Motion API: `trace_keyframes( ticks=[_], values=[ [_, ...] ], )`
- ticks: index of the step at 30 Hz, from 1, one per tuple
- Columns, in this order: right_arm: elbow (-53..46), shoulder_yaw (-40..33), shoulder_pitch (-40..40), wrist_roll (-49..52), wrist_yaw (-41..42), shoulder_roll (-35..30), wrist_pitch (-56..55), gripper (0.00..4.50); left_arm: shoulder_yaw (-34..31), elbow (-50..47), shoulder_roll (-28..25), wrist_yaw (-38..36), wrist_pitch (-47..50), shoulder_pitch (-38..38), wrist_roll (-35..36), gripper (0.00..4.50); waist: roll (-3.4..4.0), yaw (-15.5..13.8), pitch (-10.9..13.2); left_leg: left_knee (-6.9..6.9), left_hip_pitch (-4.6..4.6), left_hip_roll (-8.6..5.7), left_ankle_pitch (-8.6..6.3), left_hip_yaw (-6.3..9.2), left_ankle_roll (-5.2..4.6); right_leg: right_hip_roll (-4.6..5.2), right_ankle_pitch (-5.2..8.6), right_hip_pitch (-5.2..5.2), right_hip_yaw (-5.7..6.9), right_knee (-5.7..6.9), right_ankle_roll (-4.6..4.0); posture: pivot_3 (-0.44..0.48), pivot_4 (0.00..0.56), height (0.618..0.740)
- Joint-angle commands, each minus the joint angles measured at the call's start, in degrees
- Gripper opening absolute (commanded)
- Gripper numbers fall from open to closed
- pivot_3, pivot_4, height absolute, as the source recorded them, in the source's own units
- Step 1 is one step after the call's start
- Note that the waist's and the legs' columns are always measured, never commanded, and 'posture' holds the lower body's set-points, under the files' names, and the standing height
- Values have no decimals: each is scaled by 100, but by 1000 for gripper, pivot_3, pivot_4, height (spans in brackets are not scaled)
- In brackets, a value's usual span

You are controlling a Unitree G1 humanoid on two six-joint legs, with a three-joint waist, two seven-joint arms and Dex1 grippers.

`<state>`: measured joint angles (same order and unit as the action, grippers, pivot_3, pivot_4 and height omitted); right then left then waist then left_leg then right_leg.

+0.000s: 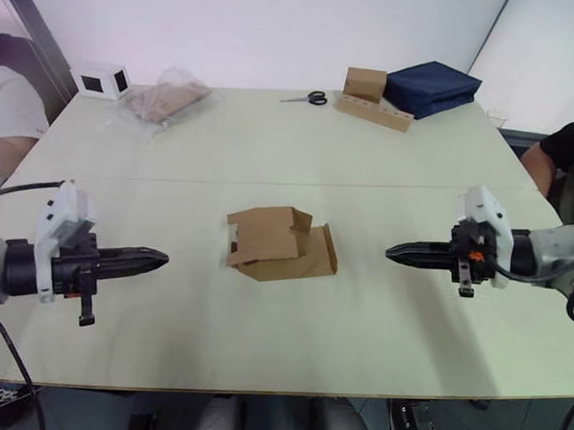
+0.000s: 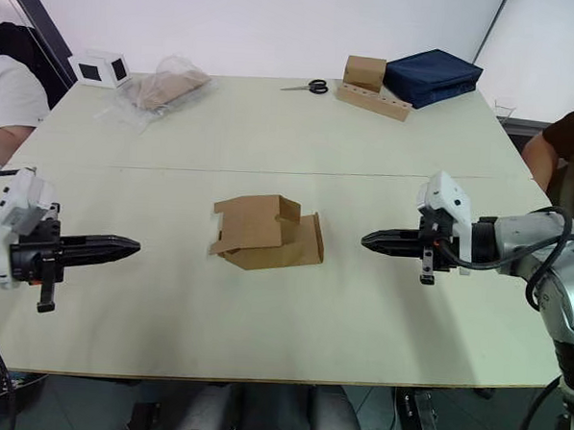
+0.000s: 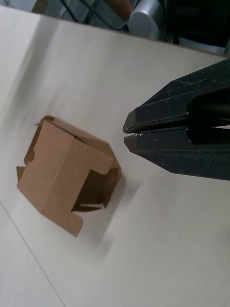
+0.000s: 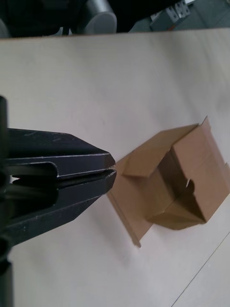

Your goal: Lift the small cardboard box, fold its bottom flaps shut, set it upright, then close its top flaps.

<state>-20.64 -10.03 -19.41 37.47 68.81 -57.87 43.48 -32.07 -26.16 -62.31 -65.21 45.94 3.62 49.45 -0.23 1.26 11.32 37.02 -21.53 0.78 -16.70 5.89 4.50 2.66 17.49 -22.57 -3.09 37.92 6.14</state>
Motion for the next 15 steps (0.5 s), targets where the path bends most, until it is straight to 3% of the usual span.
trace_keyframes(
  ticks=[1,15],
  values=[
    [-277,-261,-76,233,-202,-11,83,0,28,-108,27,244,96,-382,258,40,-1,-1,2,0,0,0,0,0,0,0,0,0,0,0,0,0,150,740],
    [-1106,-462,447,749,-1079,173,425,0,777,346,-105,74,-9,-912,-1,40,-6,-21,7,2,-6,1,0,1,0,-3,-1,-7,0,4,-1,0,150,740]
  ],
)
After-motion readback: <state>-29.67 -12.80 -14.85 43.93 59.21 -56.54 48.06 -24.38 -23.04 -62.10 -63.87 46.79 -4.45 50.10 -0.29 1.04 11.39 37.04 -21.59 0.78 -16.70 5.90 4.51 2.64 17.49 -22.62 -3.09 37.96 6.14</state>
